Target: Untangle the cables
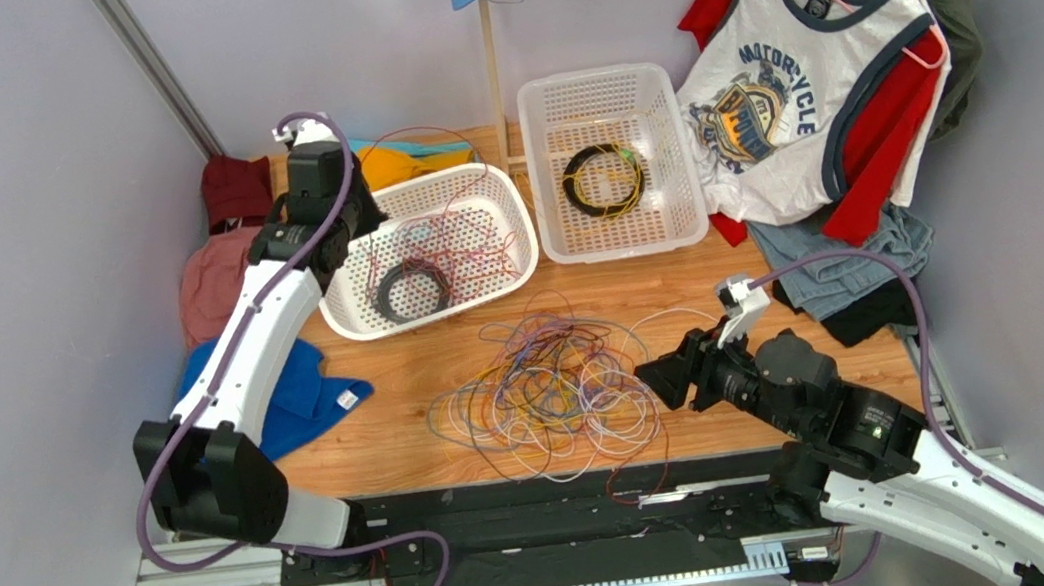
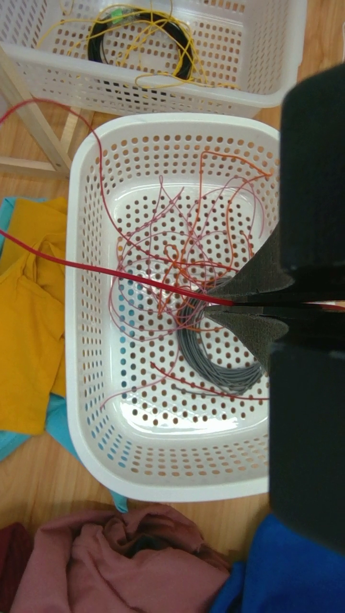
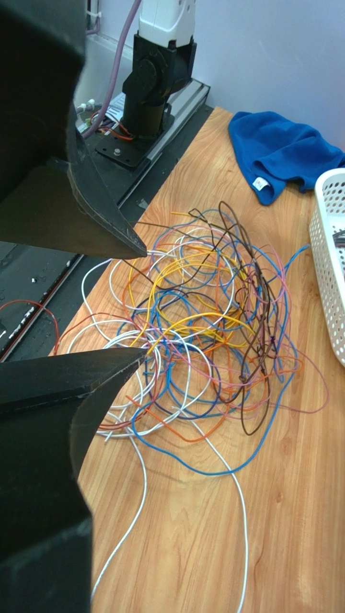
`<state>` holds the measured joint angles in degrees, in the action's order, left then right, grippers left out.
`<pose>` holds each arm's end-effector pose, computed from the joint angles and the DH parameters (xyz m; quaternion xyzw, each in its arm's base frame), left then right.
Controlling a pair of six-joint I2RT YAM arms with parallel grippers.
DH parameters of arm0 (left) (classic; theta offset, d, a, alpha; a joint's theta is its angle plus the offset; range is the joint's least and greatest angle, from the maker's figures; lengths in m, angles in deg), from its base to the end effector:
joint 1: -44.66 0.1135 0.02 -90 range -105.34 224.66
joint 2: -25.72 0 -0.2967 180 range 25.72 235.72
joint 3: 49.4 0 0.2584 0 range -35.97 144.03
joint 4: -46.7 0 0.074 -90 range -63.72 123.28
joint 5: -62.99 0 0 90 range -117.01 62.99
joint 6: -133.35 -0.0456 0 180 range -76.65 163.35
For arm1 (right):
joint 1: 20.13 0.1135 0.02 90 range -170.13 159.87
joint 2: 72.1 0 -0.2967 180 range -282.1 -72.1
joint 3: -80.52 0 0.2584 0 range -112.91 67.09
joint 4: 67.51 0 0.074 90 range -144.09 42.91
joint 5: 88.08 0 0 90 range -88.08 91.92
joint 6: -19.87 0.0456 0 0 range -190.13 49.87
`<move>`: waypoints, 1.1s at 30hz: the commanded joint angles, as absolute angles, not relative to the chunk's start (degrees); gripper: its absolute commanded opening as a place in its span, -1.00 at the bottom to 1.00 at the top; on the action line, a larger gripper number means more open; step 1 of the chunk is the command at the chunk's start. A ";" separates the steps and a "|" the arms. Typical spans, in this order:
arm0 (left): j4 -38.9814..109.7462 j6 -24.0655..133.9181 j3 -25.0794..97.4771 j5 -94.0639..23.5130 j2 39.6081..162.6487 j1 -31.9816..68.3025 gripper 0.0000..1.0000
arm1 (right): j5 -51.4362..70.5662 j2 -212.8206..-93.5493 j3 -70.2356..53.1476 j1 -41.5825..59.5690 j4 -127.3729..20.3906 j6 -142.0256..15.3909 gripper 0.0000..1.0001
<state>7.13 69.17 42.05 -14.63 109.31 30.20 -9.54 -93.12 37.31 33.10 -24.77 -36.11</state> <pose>0.3352 -0.0764 0.3814 -0.1382 0.8588 -0.0783 0.4870 0.0632 0.0694 0.2759 -0.0804 0.8158 0.3316 0.4669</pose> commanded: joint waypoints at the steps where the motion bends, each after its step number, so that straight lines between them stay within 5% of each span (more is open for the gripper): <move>1: 9.67 67.96 42.77 -11.02 107.36 31.03 -1.00 | -9.59 -93.72 37.65 33.22 -27.72 -36.56 0.04; 8: -0.20 66.90 54.02 -10.93 121.33 32.53 -1.00 | -10.56 -93.02 38.44 33.30 -27.63 -36.47 0.03; 14: -0.91 67.16 51.67 -9.61 122.50 32.71 -0.96 | -11.52 -93.28 38.61 33.30 -27.10 -37.61 0.03; 17: 1.45 67.16 47.64 -10.22 118.46 32.71 -0.25 | -11.35 -93.90 38.96 33.30 -27.98 -37.61 0.03; 18: 2.16 67.08 46.66 -10.31 116.18 32.71 0.18 | -11.17 -94.08 39.05 33.22 -28.24 -37.61 0.03; 22: 2.17 67.69 45.50 -8.39 112.56 32.71 0.88 | -10.12 -94.52 38.97 33.30 -29.04 -37.09 0.02; 29: 5.41 70.06 43.76 -13.03 102.47 32.62 0.91 | -10.47 -93.55 39.75 33.30 -28.95 -35.68 0.02; 33: 11.91 75.06 35.07 -24.00 91.77 30.35 0.77 | -10.20 -93.99 40.46 33.30 -29.74 -34.80 0.01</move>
